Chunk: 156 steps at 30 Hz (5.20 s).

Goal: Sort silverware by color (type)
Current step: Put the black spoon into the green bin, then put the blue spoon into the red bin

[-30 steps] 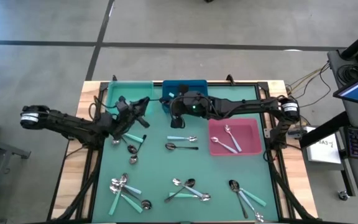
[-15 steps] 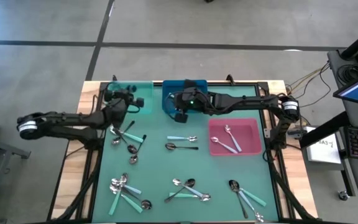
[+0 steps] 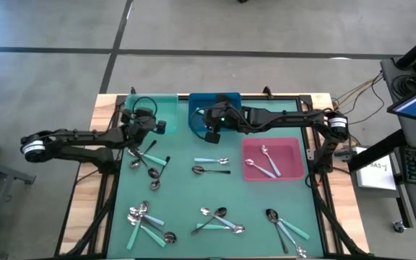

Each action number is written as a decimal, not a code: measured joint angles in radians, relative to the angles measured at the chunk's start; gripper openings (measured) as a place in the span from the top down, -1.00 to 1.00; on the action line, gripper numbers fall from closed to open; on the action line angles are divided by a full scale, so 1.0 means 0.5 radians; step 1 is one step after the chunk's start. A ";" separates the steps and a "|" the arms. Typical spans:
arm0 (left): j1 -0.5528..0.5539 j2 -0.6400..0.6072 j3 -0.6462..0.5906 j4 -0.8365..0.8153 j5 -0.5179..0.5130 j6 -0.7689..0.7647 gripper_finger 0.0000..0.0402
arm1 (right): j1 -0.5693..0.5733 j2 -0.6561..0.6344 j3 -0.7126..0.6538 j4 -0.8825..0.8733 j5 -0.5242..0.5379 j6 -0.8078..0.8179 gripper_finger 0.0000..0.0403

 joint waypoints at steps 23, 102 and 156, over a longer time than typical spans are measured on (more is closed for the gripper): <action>-0.329 0.656 0.476 0.447 1.958 0.258 0.14 | 0.001 -0.254 0.000 -1.001 -0.003 0.534 0.31; -0.632 0.850 0.750 0.867 0.804 -0.024 0.84 | -0.097 -0.653 -1.531 1.791 -0.328 1.170 0.34; -0.688 0.988 0.911 0.869 0.984 0.050 0.64 | -0.253 -0.871 -1.162 0.536 -0.527 0.975 0.94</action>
